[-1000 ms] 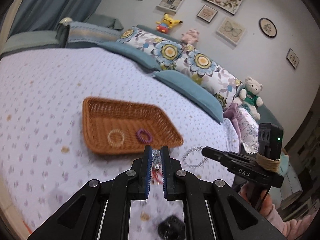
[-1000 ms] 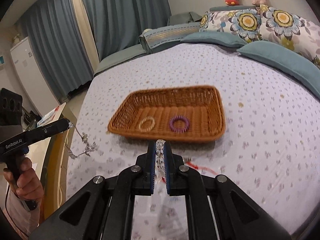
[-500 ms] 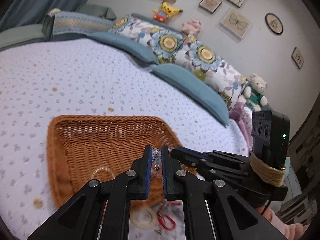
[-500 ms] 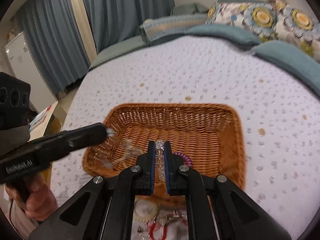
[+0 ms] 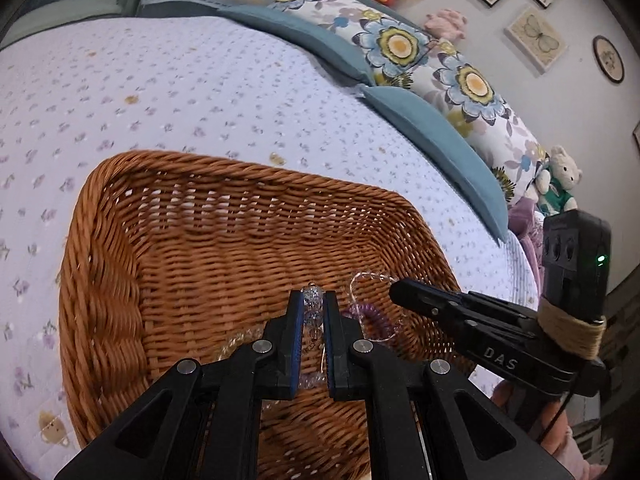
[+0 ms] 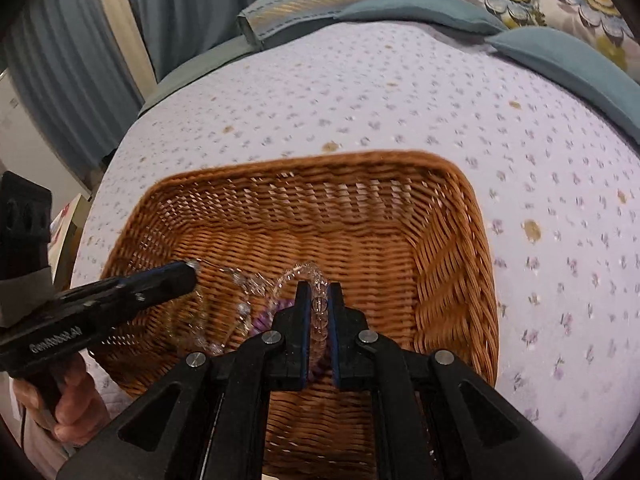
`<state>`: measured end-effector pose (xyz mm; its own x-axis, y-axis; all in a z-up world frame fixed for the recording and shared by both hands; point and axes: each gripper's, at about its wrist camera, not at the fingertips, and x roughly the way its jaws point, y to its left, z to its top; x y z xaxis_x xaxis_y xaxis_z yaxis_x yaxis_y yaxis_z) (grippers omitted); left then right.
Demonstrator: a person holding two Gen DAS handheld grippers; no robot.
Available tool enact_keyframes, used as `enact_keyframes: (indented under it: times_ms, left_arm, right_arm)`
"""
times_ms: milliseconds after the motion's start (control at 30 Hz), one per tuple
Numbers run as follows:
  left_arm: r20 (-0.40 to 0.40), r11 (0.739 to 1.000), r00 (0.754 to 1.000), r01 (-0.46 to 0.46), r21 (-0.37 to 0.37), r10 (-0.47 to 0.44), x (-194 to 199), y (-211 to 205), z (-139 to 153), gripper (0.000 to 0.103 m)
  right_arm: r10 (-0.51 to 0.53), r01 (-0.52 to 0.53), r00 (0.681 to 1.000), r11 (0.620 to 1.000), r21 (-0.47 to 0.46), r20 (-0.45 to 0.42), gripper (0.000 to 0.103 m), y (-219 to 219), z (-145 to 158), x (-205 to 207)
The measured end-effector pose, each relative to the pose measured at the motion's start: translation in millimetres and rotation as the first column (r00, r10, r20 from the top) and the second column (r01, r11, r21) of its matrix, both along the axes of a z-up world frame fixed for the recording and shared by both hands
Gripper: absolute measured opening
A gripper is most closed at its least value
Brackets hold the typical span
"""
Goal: Organize jewelry
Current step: 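Carry both bracelets into the wicker basket and open both tools, then move both open tools back toward the jewelry beside the basket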
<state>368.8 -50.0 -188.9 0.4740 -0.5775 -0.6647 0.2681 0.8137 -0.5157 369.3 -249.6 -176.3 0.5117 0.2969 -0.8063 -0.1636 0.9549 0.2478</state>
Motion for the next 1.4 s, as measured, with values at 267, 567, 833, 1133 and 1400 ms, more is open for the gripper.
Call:
enact_keyframes:
  times_ms: [267, 567, 833, 1133, 1400]
  left_arm:
    - [0.094, 1.0, 0.996, 0.002, -0.008, -0.001, -35.3, 13.2, 42.6, 0.056]
    - [0.206, 0.998, 0.977, -0.053, -0.021, 0.056, -125.1, 61.2, 99.1, 0.056]
    - [0.183, 0.996, 0.979, -0.094, 0.006, 0.091, -195.7, 86.1, 89.9, 0.056]
    - [0.07, 0.996, 0.994, -0.088, 0.022, 0.086, -220.4, 86.7, 39.2, 0.056]
    - [0.016, 0.996, 0.998, -0.064, 0.061, 0.063, -232.7, 80.2, 5.4, 0.056]
  right_arm:
    - [-0.045, 0.046, 0.998, 0.999, -0.005, 0.045, 0.039, -11.9, 20.3, -27.6]
    - [-0.034, 0.034, 0.984, 0.999, 0.002, 0.175, 0.042, -22.6, 74.5, -125.8]
    - [-0.065, 0.056, 0.988, 0.996, 0.067, 0.137, 0.043, -30.0, 69.6, -185.2]
    - [-0.096, 0.09, 0.994, 0.992, 0.093, 0.056, 0.043, -26.7, 33.0, -211.8]
    - [-0.113, 0.111, 0.993, 0.99, 0.092, 0.02, 0.043, -28.4, 12.0, -222.0]
